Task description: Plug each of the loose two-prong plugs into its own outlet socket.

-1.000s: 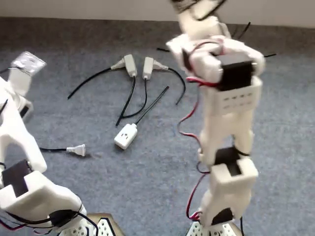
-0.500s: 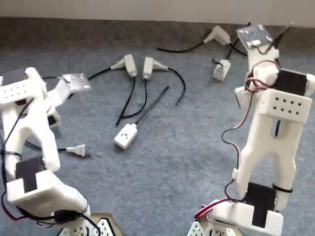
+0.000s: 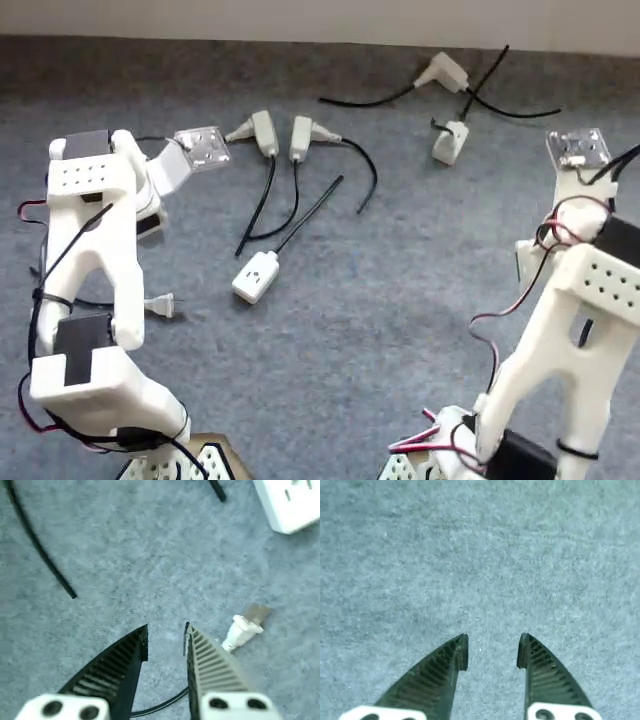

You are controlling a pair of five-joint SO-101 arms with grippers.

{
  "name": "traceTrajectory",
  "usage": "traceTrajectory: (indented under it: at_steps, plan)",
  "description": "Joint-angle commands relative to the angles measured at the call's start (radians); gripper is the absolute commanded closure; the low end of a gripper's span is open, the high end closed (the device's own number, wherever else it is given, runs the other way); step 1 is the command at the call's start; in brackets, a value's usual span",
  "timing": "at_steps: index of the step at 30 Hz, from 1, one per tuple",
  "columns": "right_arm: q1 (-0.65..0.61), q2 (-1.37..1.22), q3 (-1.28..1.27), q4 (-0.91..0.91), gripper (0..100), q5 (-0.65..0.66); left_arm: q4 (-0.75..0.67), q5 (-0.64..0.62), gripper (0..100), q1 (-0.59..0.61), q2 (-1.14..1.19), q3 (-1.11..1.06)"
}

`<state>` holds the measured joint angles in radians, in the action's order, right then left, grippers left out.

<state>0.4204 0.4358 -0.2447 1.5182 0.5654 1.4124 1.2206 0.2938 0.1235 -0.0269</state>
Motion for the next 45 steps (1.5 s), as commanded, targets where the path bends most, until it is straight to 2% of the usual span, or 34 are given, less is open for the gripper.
traceTrajectory:
  at_steps: [1, 6, 8, 10, 15, 20, 31, 38, 45]
  plan:
    - [0.013, 0.168, -0.108, -0.013, 83.0, 0.009, 0.009, 0.04, 87, 0.053, -0.031, 0.004]
    - [0.01, 0.378, -0.211, -0.013, 83.0, 0.014, 0.258, 0.586, 87, 0.174, -0.031, 0.002]
    - [0.01, 0.461, -0.237, -0.012, 83.0, 0.017, 0.319, 0.718, 87, 0.223, -0.035, 0.002]
    - [0.007, 0.533, -0.26, 0.007, 83.0, 0.064, 0.302, 0.778, 87, 0.259, -0.031, 0.004]
    - [0.005, 0.642, -0.285, 0.073, 83.0, 0.13, 0.187, 0.842, 87, 0.269, -0.024, -0.073]
    - [0.007, 0.651, -0.286, 0.119, 83.0, 0.129, 0.123, 0.884, 87, 0.194, -0.022, -0.203]
    - [0.008, 0.653, -0.286, 0.12, 83.0, 0.127, 0.086, 0.884, 87, 0.087, -0.012, -0.245]
    - [0.005, 0.656, -0.337, 0.114, 83.0, 0.127, -0.157, 0.881, 87, 0.081, 0.065, -0.335]
    - [0.007, 0.656, -0.358, 0.085, 83.0, 0.127, -0.149, 0.879, 87, 0.036, 0.079, -0.337]
